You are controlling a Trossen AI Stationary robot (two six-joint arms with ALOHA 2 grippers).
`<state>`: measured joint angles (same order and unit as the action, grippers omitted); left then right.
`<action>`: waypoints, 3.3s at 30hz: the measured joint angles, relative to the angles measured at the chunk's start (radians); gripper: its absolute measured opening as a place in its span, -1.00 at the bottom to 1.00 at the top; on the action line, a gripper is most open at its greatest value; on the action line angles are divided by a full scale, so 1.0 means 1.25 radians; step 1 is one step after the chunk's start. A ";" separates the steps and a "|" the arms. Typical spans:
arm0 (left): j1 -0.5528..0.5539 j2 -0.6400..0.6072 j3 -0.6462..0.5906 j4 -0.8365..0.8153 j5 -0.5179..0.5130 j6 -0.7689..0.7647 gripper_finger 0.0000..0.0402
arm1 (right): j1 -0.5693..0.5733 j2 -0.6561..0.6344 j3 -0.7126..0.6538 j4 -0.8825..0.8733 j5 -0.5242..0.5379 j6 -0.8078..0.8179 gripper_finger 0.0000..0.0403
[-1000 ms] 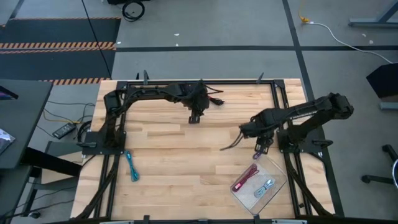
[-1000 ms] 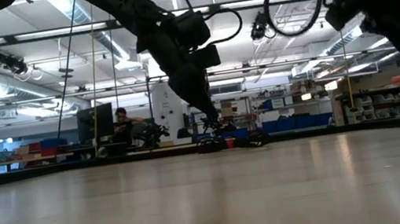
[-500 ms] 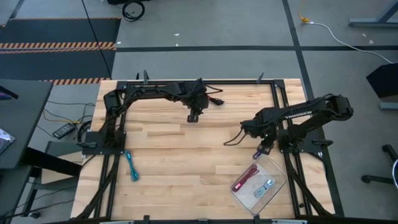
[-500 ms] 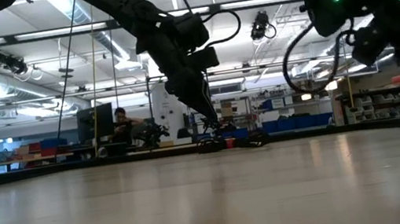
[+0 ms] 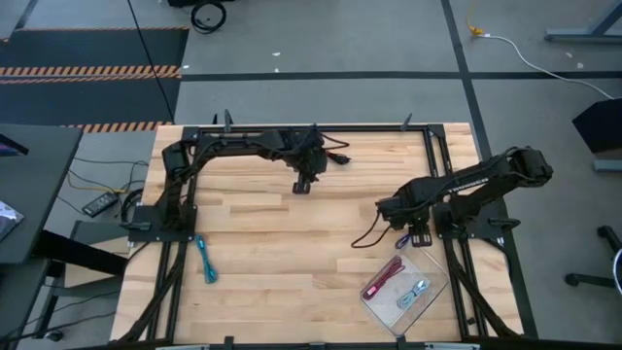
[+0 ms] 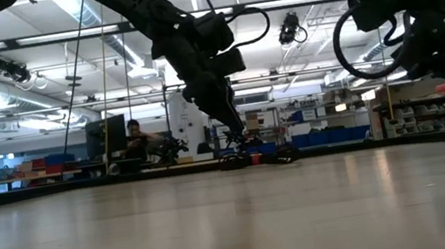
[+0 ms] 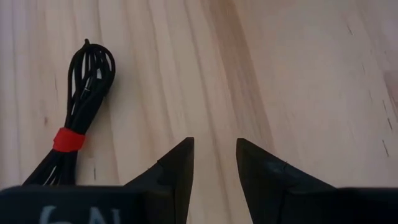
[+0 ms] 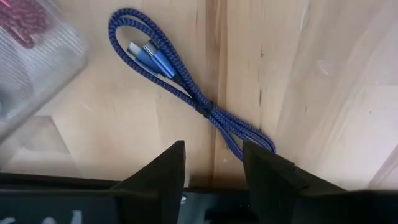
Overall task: Pick and place USB-C Cables
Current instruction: Put the dark blue USB cable into the transparent bin
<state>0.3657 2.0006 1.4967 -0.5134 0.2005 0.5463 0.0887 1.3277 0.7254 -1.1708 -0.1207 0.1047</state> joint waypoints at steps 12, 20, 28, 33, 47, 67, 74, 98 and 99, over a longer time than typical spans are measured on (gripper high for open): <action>-0.003 0.000 0.001 -0.029 -0.001 -0.014 -0.36 | 0.015 0.001 -0.047 0.106 0.019 0.317 -0.18; -0.003 0.000 0.001 -0.031 -0.003 -0.007 -0.36 | 0.022 0.003 -0.110 0.122 0.005 0.520 -0.18; 0.003 -0.001 0.001 -0.028 -0.004 0.012 -0.36 | 0.031 0.002 -0.124 0.146 0.020 0.458 -0.18; 0.002 -0.001 0.001 -0.025 -0.004 0.013 -0.36 | 0.057 0.001 -0.124 0.183 0.036 0.363 -0.18; 0.002 -0.001 0.001 -0.079 -0.003 -0.026 -0.36 | 0.062 0.045 -0.119 0.214 0.088 0.366 -0.93; 0.002 -0.001 0.001 -0.091 -0.003 -0.038 -0.36 | 0.097 0.011 0.201 0.025 0.235 0.363 -0.95; 0.002 -0.001 0.001 -0.097 -0.003 -0.032 -0.36 | 0.076 0.011 0.103 0.027 0.187 0.482 -0.37; 0.000 -0.001 0.001 -0.096 0.000 -0.058 -0.36 | -0.009 0.012 -0.124 0.292 0.130 0.513 -0.59; 0.000 -0.001 0.001 -0.096 0.000 -0.061 -0.36 | -0.010 0.014 -0.113 0.282 0.130 0.482 -0.78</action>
<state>0.3660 1.9991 1.4979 -0.6331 0.2008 0.4704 0.0768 1.3449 0.5846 -0.8185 0.0414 0.7072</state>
